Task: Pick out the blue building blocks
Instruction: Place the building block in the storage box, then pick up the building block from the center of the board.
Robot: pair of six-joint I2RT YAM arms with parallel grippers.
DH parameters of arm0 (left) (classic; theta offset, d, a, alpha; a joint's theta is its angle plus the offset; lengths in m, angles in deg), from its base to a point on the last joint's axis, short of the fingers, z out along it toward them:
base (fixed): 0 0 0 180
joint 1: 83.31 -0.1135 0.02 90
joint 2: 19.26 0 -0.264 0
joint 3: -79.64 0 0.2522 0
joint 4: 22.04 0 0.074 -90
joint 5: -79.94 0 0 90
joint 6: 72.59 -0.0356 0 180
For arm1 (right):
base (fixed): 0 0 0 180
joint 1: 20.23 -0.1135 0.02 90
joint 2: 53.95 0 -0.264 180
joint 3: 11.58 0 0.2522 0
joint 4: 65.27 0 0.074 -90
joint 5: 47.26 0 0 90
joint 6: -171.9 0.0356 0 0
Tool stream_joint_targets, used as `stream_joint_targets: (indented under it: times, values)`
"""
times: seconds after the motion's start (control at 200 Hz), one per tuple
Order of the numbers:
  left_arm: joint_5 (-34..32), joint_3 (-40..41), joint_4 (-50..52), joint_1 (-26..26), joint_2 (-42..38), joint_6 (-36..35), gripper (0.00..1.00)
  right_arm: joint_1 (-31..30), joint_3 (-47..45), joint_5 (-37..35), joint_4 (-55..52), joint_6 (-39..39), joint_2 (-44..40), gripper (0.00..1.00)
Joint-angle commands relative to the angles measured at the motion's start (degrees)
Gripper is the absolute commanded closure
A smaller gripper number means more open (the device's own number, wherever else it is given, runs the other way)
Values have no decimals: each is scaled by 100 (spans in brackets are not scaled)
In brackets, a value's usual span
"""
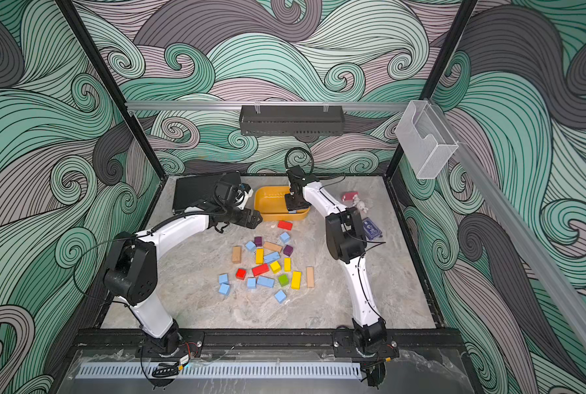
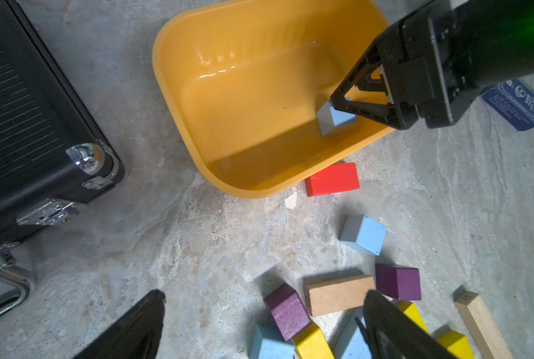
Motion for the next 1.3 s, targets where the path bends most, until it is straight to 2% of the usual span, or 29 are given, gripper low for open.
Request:
stream_joint_targets:
  times: [0.0, 0.39, 0.711, 0.871, 0.966, 1.291]
  values:
    - [-80, -56, 147, 32, -233, 37, 1, 11, 101, 84, -95, 61, -189, 51]
    - [-69, 35, 244, 33, -759, -126, 1, -33, -211, 199, -136, 120, -1054, 36]
    - [58, 130, 324, 32, -1447, -371, 1, -175, -1118, 160, -115, 115, -2322, 18]
    - [97, 352, 300, 40, -2032, -391, 1, -259, -1671, 188, -27, 122, -3018, 11]
    - [108, 497, 425, 40, -2339, -441, 1, -296, -1996, 199, -16, 156, -3440, 1]
    - [192, 1166, 745, 49, -3173, -428, 1, -408, -3221, 123, -114, 330, -4795, 0]
